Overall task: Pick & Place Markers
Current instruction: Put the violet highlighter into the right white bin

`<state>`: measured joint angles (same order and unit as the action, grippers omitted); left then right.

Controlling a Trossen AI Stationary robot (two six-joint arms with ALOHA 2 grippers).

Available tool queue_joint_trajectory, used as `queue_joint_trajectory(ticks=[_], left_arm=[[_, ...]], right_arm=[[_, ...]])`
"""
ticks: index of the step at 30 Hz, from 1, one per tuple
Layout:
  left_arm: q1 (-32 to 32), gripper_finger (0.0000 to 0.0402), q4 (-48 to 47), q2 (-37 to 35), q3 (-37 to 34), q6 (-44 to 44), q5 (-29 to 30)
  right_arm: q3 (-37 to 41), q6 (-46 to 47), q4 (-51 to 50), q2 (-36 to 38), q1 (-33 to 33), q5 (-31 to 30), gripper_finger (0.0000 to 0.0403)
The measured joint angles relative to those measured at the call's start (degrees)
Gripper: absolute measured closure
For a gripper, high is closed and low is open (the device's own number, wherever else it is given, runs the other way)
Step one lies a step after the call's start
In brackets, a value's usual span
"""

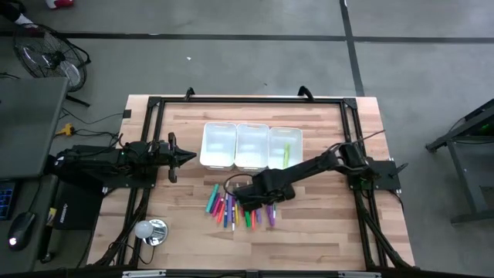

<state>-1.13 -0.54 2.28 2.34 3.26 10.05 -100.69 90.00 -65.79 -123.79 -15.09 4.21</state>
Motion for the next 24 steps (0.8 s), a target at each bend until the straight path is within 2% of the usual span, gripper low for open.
queue_joint_trajectory(ticks=[7, 24], left_arm=[[0.0, 0.0394, 0.0, 0.0, 0.0, 0.0, 0.0], [0.0, 0.0394, 0.0, 0.0, 0.0, 0.0, 0.0]], right_arm=[[4.8, 0.0, 7.5, 0.0, 0.1, 1.6, 0.0179], [13.2, -0.3, 16.8, 0.5, 0.1, 4.7, 0.0179]])
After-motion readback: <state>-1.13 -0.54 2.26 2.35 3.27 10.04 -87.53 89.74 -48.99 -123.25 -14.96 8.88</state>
